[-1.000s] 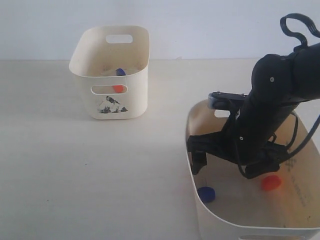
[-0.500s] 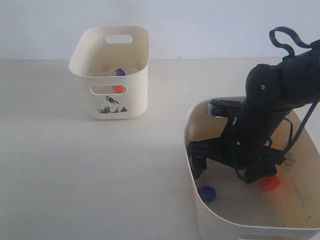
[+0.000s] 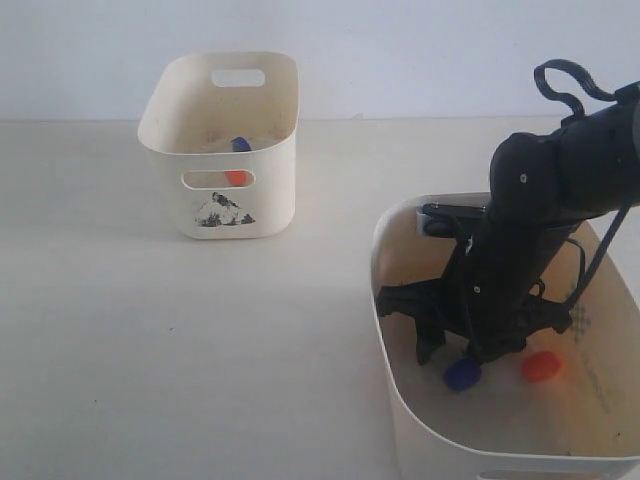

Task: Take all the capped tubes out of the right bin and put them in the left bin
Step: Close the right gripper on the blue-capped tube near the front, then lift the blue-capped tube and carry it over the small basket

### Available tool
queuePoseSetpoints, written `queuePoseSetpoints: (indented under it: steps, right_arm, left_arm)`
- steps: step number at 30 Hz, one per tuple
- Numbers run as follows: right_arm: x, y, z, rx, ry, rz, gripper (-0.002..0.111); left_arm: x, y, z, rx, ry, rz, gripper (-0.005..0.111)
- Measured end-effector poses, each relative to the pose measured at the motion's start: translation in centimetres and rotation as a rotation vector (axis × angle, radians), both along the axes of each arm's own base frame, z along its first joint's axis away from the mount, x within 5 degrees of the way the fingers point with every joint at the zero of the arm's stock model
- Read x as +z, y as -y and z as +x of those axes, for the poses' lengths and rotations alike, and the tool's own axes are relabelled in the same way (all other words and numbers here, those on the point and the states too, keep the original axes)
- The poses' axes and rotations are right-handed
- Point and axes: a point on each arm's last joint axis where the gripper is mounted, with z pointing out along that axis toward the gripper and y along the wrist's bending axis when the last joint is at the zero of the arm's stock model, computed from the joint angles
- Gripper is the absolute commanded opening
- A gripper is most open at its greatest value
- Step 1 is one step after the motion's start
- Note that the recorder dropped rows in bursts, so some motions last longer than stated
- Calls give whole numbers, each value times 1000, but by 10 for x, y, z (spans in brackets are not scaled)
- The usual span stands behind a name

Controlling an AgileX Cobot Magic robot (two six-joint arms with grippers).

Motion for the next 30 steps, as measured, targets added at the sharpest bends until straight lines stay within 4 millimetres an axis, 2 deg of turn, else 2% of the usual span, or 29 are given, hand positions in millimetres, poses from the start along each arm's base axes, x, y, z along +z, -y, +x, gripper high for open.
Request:
queuePoseSetpoints:
  steps: [5, 18, 23, 30]
  right_arm:
    - [-1, 0, 0, 0, -2, -1, -1]
    - [6, 1, -6, 34, -49, 7, 0]
    - [29, 0, -15, 49, -35, 32, 0]
    - [78, -3, -28, 62, 86, 126, 0]
  left_arm:
    - [0, 0, 0, 0, 0, 0, 4]
    - [0, 0, 0, 0, 0, 0, 4]
    - [0, 0, 0, 0, 0, 0, 4]
    - [0, 0, 0, 0, 0, 0, 4]
